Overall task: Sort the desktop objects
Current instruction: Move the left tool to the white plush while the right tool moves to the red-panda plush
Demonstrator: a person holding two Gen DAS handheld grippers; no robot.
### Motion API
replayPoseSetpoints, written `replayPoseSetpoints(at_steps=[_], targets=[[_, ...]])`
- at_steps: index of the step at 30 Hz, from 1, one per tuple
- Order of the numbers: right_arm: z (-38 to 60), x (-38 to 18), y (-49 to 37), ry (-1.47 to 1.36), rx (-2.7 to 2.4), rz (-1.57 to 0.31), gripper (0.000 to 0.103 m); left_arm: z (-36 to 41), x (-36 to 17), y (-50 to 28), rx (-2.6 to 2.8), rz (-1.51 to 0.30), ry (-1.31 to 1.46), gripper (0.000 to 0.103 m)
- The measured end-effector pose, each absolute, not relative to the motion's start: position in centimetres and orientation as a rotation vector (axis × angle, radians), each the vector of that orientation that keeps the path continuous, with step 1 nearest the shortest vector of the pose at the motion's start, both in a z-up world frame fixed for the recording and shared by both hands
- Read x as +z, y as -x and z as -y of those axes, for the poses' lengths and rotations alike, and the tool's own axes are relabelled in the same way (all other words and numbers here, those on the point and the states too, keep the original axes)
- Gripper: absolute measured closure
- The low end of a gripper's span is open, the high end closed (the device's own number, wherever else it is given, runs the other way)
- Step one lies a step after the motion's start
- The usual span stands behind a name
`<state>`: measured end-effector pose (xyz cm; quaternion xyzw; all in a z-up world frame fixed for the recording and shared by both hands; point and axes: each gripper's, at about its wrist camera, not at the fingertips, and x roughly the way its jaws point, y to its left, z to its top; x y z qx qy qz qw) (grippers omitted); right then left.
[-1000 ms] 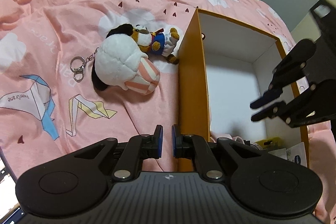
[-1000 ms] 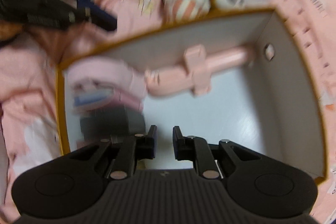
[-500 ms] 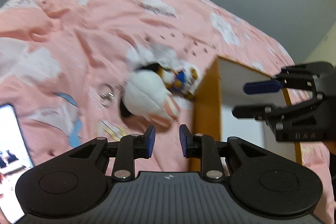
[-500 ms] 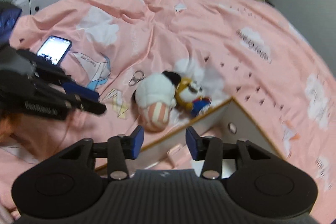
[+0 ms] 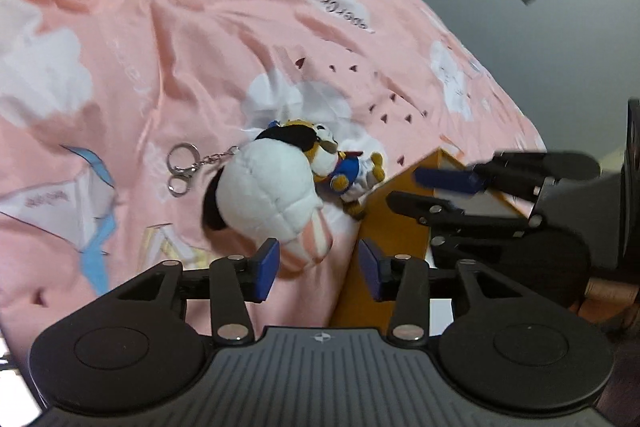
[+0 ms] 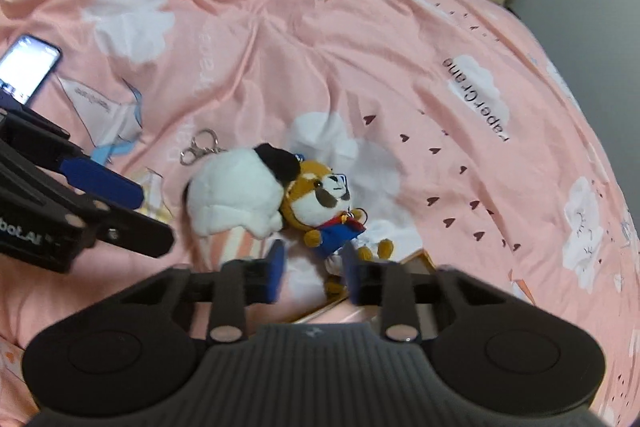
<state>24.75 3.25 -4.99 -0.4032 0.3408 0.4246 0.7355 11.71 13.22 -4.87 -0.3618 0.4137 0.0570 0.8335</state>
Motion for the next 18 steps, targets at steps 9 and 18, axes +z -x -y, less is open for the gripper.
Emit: replayPoseSetpoints(at_steps=[9, 18], targets=[[-4.2, -6.8, -27.4, 0.905, 0.929, -0.755, 0.085, -12.7, -6.7, -16.4, 0.222, -0.857, 0.696, 0.057], [-5.5, -8.3, -26.2, 0.990, 1.049, -0.729, 0.085, -14.1, -8.7, -15.5, 0.267, -0.963, 0.646, 0.058]])
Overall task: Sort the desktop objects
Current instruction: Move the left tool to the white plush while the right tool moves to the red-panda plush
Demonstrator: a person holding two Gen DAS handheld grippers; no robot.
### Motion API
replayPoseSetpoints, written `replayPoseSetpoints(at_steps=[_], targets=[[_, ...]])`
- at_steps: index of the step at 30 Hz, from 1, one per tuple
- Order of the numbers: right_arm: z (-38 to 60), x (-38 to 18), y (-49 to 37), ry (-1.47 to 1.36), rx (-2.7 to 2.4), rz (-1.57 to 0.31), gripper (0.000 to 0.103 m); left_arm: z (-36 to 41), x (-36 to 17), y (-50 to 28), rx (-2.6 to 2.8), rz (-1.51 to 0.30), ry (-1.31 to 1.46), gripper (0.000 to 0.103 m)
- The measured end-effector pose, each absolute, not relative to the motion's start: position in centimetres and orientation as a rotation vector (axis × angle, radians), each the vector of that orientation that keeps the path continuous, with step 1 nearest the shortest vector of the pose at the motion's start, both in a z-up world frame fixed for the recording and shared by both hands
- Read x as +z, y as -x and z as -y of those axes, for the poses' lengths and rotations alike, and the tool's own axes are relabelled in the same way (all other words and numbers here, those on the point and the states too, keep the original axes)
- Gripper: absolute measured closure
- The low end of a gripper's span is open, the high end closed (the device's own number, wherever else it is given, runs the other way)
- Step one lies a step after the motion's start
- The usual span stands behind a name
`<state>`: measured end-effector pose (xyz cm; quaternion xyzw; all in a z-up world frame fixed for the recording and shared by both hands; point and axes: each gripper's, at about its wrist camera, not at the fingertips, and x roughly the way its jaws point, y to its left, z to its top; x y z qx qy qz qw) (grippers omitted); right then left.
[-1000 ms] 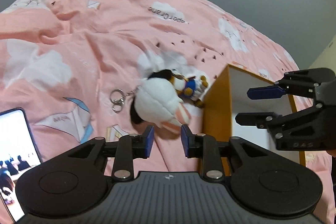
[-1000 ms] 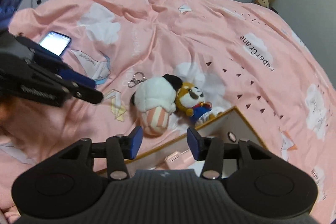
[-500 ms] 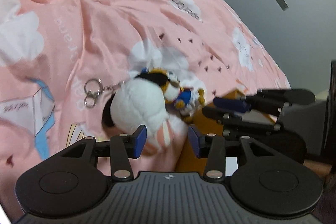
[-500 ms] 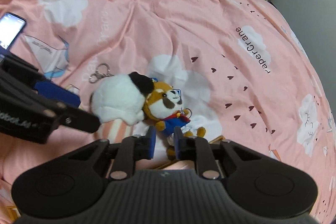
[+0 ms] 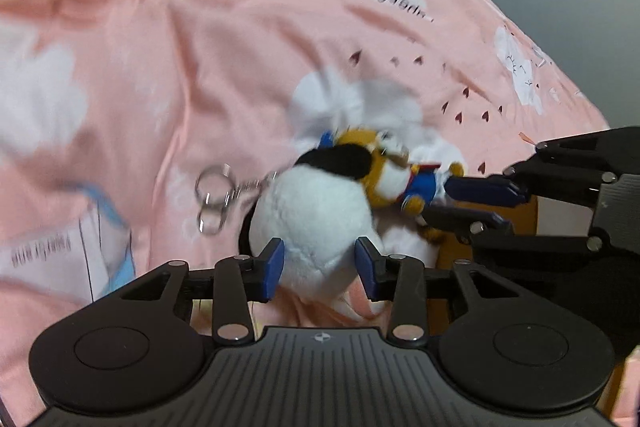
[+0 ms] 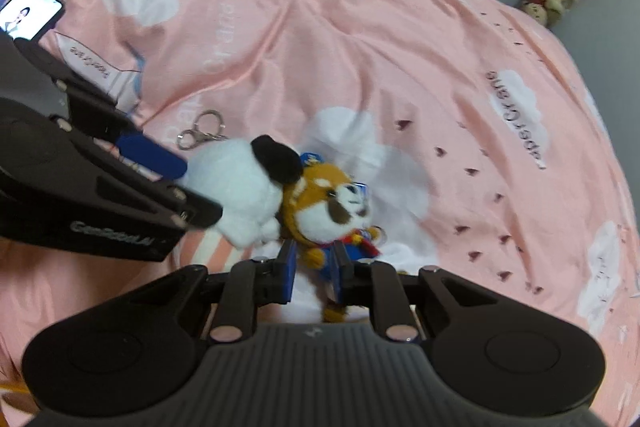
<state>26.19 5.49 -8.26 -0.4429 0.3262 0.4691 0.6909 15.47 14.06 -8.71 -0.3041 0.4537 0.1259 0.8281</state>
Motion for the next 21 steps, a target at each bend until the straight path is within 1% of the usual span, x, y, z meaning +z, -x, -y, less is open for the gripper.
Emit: replayPoseSetpoints(at_steps=[7, 8, 10, 11, 12, 13, 18, 20, 21], targets=[[-7.9, -11.1, -24.9, 1.086, 1.053, -0.787, 0.085, -15.2, -9.1, -13.0, 0.297, -0.977, 0.650, 0.057], [-8.1, -11.3, -24.6, 1.095, 1.068, -0.794, 0.085, -15.2, -9.1, -12.6, 0.318, -0.991, 0.640, 0.061], [-8.4, -11.7, -23.9, 1.100, 1.094, -0.822, 0.091, -15.4, -9.2, -12.0, 0.370, -1.013, 0.603, 0.061], [-8.5, -11.8, -23.8, 1.101, 1.091, -0.828, 0.091, -15.6, -9.3, -11.5, 0.370, -1.012, 0.613, 0.061], [-8.5, -11.9, -23.7, 1.089, 1.093, -0.843, 0.098, -15.9, -9.3, -11.0, 0.356, -1.009, 0.645, 0.061], [-8.5, -11.9, -23.8, 1.062, 1.108, -0.869, 0.102, -16.3, -9.2, -10.6, 0.334, -1.001, 0.687, 0.061], [-8.1, -10.7, -23.7, 0.889, 1.217, -0.979, 0.102, -17.0, -8.3, -8.9, 0.321, -0.936, 0.794, 0.061], [-7.9, -10.4, -23.4, 0.836, 1.256, -1.020, 0.102, -17.0, -8.2, -8.4, 0.322, -0.933, 0.833, 0.056], [-7.9, -10.4, -23.1, 0.837, 1.256, -1.021, 0.102, -17.0, -8.3, -8.1, 0.333, -0.940, 0.850, 0.056]])
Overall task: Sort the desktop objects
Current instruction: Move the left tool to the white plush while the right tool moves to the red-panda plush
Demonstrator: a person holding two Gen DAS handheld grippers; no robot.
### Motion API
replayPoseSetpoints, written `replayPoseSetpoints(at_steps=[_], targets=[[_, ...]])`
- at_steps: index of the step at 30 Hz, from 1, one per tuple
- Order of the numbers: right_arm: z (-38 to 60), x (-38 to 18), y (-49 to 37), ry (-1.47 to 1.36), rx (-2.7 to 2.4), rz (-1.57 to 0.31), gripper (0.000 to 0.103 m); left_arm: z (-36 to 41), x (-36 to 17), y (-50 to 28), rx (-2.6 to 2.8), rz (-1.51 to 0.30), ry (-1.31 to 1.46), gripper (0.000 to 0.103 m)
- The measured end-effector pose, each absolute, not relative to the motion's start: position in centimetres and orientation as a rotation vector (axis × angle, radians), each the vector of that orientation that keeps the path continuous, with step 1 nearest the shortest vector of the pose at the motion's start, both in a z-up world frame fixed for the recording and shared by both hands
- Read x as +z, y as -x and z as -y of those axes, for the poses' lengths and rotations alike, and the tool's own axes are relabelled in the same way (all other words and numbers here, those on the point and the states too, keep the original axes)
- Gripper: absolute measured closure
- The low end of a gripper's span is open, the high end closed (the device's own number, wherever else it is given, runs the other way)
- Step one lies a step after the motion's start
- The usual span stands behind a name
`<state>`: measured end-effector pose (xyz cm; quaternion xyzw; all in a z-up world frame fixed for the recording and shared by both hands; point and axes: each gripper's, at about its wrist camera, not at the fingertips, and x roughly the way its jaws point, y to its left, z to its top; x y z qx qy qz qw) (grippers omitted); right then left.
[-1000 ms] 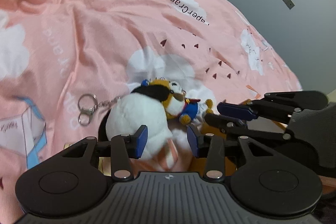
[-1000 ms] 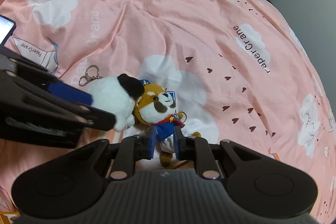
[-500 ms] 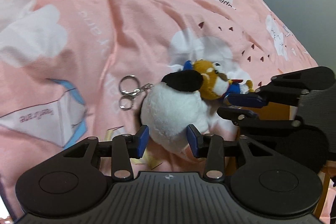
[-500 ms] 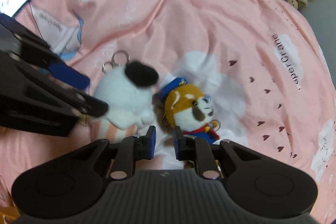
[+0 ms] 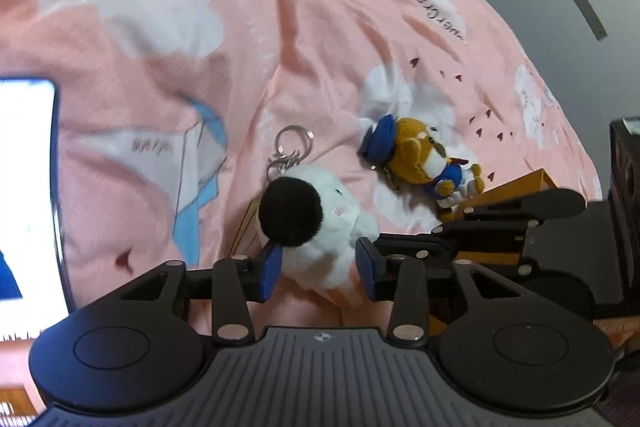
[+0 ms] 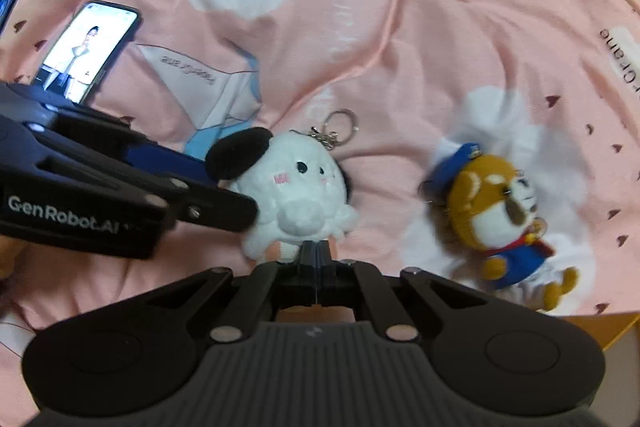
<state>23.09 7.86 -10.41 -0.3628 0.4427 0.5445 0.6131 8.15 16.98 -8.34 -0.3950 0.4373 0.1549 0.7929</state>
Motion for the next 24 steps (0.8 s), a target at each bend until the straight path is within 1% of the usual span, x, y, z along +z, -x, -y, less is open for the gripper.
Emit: replayPoseSetpoints(at_steps=[2, 4, 6, 9, 10, 13, 16, 19, 20, 21, 22, 24], targets=[[-7.7, -10.5, -22.7, 0.834, 1.266, -1.022, 0.102, -16.8, -8.8, -7.9, 0.361, -0.963, 0.886, 0.056], [-7.4, -10.6, -22.7, 0.779, 1.298, -1.080, 0.100, -16.8, -9.4, -7.5, 0.371, -0.969, 0.939, 0.055], [-7.1, -10.6, -22.4, 0.758, 1.316, -1.098, 0.100, -16.8, -10.0, -7.5, 0.380, -0.968, 0.993, 0.053], [-6.9, -10.4, -21.9, 0.804, 1.313, -1.064, 0.100, -16.5, -10.6, -7.8, 0.428, -0.952, 1.040, 0.045], [-6.9, -10.4, -21.9, 0.813, 1.308, -1.060, 0.098, -16.4, -10.8, -8.0, 0.443, -0.940, 1.059, 0.044], [-6.6, -9.9, -21.9, 0.859, 1.308, -1.051, 0.097, -16.1, -10.7, -9.0, 0.478, -0.943, 1.052, 0.044], [-5.8, -8.5, -22.3, 0.938, 1.290, -0.987, 0.097, -15.7, -10.5, -10.0, 0.505, -0.984, 1.001, 0.044], [-5.5, -7.4, -23.8, 1.034, 1.219, -0.920, 0.094, -15.5, -10.5, -10.4, 0.520, -0.994, 0.973, 0.044], [-5.6, -7.2, -24.5, 1.074, 1.195, -0.899, 0.093, -15.4, -10.4, -10.4, 0.522, -0.996, 0.965, 0.044], [-5.8, -7.1, -25.0, 1.114, 1.171, -0.877, 0.086, -15.3, -10.4, -10.5, 0.522, -0.998, 0.957, 0.044], [-6.0, -7.1, -25.7, 1.151, 1.148, -0.863, 0.074, -15.2, -10.4, -10.6, 0.520, -1.001, 0.943, 0.044], [-6.7, -7.3, -27.2, 1.232, 1.132, -0.832, 0.067, -15.1, -10.4, -10.6, 0.515, -1.004, 0.930, 0.044]])
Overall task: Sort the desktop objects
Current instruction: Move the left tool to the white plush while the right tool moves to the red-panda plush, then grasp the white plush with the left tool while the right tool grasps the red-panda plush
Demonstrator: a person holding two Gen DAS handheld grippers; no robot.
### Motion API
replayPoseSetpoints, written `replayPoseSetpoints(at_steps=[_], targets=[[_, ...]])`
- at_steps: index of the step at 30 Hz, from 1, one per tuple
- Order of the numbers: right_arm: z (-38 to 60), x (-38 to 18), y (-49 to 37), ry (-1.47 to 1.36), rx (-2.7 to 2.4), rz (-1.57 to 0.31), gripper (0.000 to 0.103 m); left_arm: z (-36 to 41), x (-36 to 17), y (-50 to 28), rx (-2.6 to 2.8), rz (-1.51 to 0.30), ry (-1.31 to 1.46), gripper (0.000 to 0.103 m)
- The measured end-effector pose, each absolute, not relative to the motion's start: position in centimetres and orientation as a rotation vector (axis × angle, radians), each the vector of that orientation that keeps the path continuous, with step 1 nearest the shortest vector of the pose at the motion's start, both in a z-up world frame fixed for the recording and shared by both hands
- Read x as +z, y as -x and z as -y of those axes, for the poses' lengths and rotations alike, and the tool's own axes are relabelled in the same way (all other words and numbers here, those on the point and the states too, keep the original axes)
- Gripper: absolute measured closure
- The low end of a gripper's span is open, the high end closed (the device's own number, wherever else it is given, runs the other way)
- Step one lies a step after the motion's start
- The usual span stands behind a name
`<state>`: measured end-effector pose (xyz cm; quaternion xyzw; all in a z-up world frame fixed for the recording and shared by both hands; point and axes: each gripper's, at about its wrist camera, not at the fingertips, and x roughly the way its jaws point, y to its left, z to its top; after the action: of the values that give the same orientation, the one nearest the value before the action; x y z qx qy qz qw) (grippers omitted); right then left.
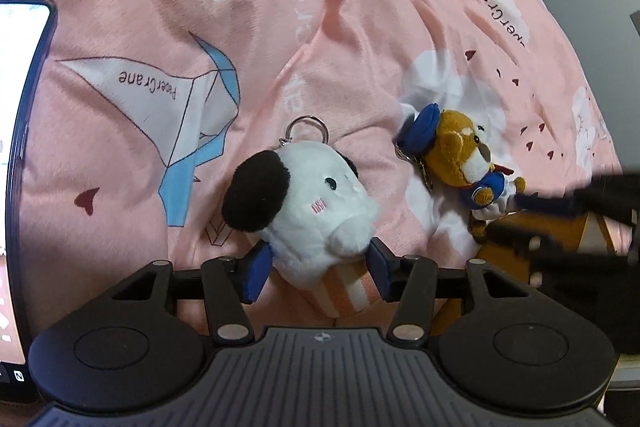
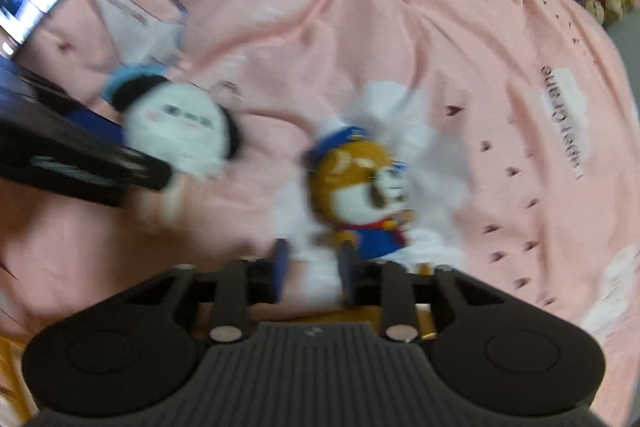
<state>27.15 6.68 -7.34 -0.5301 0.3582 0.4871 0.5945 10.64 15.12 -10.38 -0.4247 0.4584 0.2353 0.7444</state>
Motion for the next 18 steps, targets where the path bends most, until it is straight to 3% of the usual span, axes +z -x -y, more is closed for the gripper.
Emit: replayPoseSetpoints(at_steps=[5, 8, 10, 12, 18], targets=[[-8.7, -8.6, -29.6, 1.395, 1.125, -0.815, 0.065, -15.4, -10.4, -10.5, 0.486, -1.003, 0.915, 0.044], [-10.5, -9.9, -31.0, 1.454, 1.143, -0.872, 0.052, -15.4, -10.4, -10.7, 0.476, -1.003, 0.898, 0.044], [-11.4, -10.6, -31.8, 1.468, 1.145, -0.908, 0.036, -15.4, -10.4, -10.8, 0.473, -1.003, 0.891, 0.044], [-12.2, -11.5, -32.4, 1.477, 1.139, -0.952, 0.033, -15.4, -10.4, -10.9, 0.471, -0.999, 0.887, 0.044], [-13.4, -14.6, -33.0, 1.495, 1.074, -1.017, 0.048, -14.7, -10.7, -11.2, 0.463, -0.988, 0.821, 0.042]])
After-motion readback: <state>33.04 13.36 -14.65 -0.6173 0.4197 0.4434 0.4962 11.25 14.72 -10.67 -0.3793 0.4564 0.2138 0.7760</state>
